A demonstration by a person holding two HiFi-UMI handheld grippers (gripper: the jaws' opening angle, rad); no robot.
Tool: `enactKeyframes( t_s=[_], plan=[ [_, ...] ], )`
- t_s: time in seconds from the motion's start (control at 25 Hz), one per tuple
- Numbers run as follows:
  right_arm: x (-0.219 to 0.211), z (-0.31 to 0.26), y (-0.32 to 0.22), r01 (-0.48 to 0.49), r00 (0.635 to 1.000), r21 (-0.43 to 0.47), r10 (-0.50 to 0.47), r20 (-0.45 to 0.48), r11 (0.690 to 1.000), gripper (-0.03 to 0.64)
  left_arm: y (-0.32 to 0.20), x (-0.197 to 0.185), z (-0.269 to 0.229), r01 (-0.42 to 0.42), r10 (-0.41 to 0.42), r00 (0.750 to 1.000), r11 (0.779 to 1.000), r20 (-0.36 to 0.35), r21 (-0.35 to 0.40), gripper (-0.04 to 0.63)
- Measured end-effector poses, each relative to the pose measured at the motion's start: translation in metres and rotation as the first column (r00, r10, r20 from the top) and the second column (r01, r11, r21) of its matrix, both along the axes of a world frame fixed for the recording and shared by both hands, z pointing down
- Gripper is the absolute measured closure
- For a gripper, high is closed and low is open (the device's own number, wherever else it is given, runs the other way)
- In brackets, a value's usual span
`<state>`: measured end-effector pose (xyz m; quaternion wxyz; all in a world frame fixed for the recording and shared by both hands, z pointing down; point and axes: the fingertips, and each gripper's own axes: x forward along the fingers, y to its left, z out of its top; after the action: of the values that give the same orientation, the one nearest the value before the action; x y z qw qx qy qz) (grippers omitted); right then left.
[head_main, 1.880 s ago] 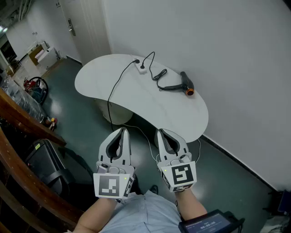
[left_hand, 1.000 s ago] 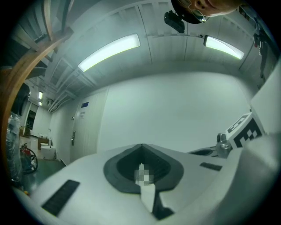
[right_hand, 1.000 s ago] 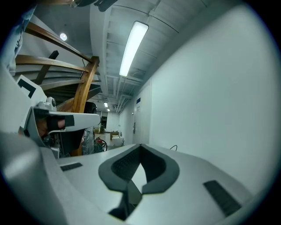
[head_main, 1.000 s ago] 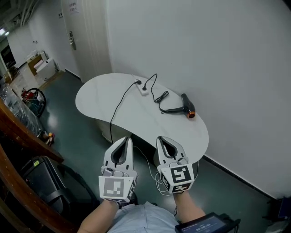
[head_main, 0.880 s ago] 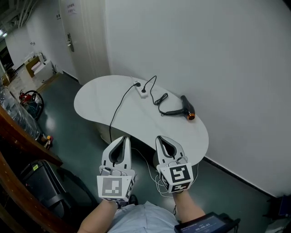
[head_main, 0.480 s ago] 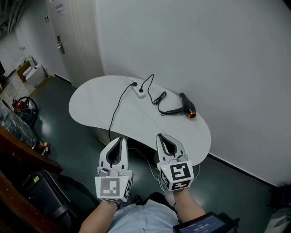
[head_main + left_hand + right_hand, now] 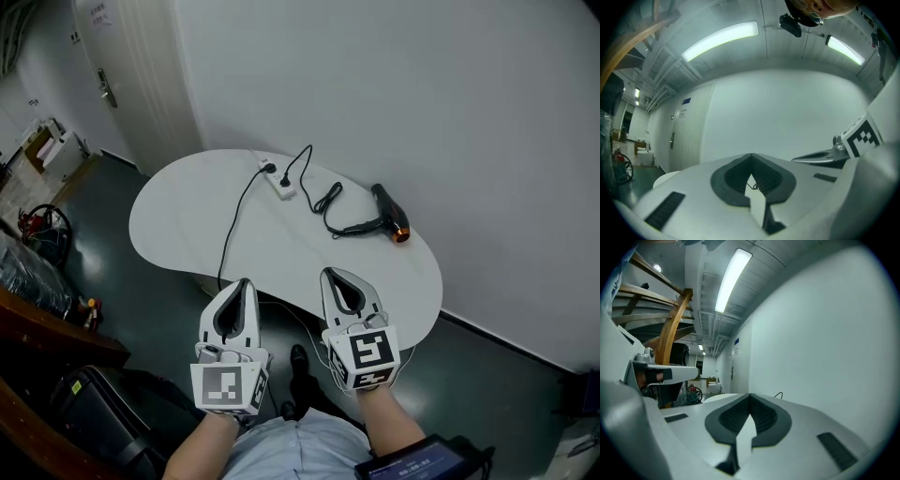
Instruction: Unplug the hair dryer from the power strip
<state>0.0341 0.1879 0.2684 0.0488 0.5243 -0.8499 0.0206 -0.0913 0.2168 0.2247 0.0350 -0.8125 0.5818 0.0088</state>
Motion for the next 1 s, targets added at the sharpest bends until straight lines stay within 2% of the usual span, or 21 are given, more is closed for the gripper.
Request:
enactKeyframes(
  t_s=[0.4, 0.56, 0.84, 1.0],
  plan=[
    [0.005, -0.005, -0.112, 0.0, 1.0, -0.001, 0.0, 0.003, 1.0, 0.62, -0.112, 0.002, 0.0, 0.016, -0.016, 1.0, 1.0, 0.007, -0.025, 0.597],
    [0.005, -0.012, -0.151, 0.011, 1.0, 0.009, -0.011, 0.008, 1.0, 0.62, -0.15, 0.001, -0.014, 0.032, -0.032, 0.999, 0.999, 0.018, -0.006, 0.597],
    [0.004, -0.019, -0.2, 0.03, 0.999, 0.023, -0.031, 0.015, 0.999, 0.62, -0.195, -0.004, -0.028, 0.071, -0.071, 0.997, 0.997, 0.024, 0.028, 0.597],
    [0.001, -0.021, -0.219, 0.036, 0.999, 0.021, -0.036, 0.014, 0.999, 0.62, -0.212, -0.007, -0.024, 0.078, -0.078, 0.997, 0.997, 0.021, 0.011, 0.597]
  ],
)
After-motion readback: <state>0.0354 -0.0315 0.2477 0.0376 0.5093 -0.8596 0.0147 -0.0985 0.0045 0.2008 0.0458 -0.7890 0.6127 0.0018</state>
